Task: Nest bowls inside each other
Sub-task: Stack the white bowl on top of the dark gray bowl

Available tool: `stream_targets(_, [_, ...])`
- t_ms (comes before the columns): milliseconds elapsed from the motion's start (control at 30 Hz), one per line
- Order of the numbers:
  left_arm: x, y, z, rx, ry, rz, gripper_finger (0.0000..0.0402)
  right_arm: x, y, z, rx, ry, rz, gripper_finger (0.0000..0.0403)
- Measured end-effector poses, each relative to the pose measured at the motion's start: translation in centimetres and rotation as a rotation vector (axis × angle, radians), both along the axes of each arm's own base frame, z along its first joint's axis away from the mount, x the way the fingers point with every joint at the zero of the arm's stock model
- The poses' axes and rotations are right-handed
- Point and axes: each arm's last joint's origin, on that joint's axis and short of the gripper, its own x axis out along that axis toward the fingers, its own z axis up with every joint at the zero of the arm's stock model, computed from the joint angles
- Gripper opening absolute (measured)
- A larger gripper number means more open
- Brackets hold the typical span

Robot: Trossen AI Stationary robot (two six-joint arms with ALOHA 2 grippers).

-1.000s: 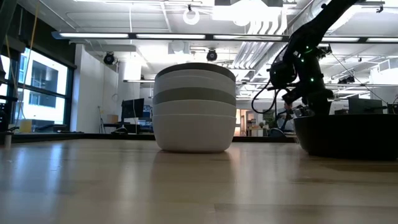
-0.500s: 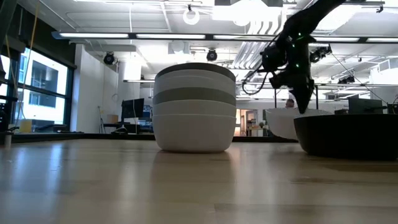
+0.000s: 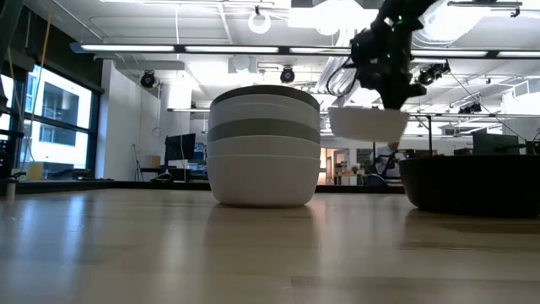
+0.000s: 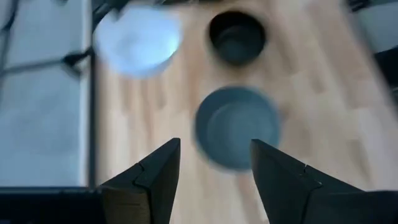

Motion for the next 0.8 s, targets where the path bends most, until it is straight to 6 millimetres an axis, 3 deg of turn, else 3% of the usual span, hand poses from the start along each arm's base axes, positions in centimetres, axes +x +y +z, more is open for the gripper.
stream_targets(167, [-1.0, 1.5, -0.3, 0.114, 0.100, 0.227, 0.0181, 1.3, 1.2, 2.0, 0.050, -0.097, 0.005, 0.0000])
stream_targets(333, [-2.8, 2.4, 0.5, 0.138, 0.086, 0.339, 0.0181, 2.5, 2.5, 3.2, 0.078, -0.143, -0.016, 0.0000])
stream_targets(600, [-4.5, 2.9, 1.3, 0.147, 0.060, 0.456, 0.0181, 3.2, 4.5, 3.5, 0.180, -0.090, -0.148, 0.0000])
stream_targets(800, [-5.1, 3.4, 1.4, 0.136, 0.052, 0.506, 0.0181, 4.8, 6.0, 3.5, 0.217, -0.133, -0.186, 0.0000])
